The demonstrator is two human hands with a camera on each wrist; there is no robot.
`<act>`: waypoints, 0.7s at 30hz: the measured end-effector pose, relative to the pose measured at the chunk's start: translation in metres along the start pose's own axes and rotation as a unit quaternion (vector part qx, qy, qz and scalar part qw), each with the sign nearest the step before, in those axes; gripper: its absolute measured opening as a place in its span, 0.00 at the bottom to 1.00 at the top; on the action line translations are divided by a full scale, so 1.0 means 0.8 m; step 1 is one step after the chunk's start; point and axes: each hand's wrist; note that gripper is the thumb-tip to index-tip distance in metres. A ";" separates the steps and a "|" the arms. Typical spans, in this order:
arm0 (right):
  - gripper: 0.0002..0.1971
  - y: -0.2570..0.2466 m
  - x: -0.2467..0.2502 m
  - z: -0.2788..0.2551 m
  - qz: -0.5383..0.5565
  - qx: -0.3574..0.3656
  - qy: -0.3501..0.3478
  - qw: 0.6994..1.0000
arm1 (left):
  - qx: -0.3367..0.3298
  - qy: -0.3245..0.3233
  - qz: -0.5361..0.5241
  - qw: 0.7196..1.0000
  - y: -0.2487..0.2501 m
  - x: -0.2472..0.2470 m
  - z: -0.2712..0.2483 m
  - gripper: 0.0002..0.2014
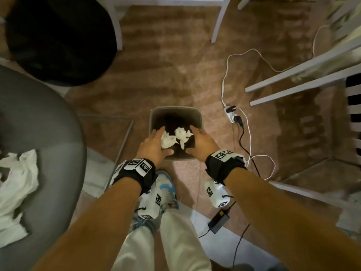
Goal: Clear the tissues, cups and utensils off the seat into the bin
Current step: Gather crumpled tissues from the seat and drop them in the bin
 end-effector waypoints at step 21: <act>0.28 -0.369 -0.023 -0.191 -0.222 0.399 -0.005 0.890 | 0.218 0.479 -0.158 0.836 -0.200 0.133 -0.369 0.20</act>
Point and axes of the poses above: each hand's wrist, its own z-axis towards the middle knuckle, its own x-axis out of the back of the hand, y = z × x, and after that the axes turned 3 degrees about -x, right-handed
